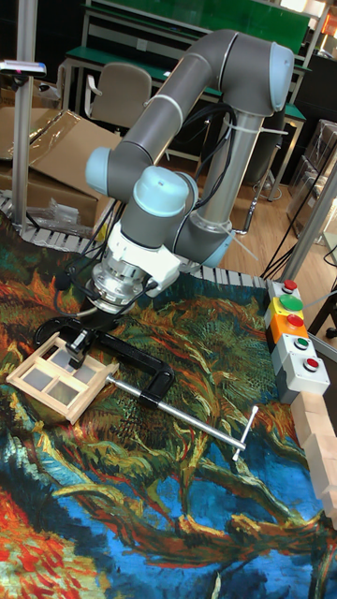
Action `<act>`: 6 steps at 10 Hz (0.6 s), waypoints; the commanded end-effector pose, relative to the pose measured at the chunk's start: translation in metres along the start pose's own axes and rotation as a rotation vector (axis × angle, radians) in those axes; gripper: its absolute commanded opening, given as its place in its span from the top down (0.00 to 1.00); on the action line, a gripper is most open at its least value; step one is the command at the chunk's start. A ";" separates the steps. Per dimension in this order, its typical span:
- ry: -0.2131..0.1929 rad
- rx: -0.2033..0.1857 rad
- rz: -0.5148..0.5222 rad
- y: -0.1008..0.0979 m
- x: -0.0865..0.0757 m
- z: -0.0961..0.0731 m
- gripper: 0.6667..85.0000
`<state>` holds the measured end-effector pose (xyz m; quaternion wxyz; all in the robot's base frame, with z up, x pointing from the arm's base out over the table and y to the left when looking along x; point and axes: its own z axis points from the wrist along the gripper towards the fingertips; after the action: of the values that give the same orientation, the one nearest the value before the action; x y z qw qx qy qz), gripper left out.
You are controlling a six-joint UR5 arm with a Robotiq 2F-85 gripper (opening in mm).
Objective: Open a sliding window
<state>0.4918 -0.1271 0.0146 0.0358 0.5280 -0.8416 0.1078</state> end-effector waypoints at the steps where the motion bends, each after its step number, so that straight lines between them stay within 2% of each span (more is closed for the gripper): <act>1: -0.003 -0.003 0.003 -0.002 0.004 -0.004 0.99; 6: 0.004 0.007 -0.007 -0.004 0.009 0.001 0.99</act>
<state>0.4912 -0.1357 0.0174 0.0400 0.5322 -0.8381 0.1130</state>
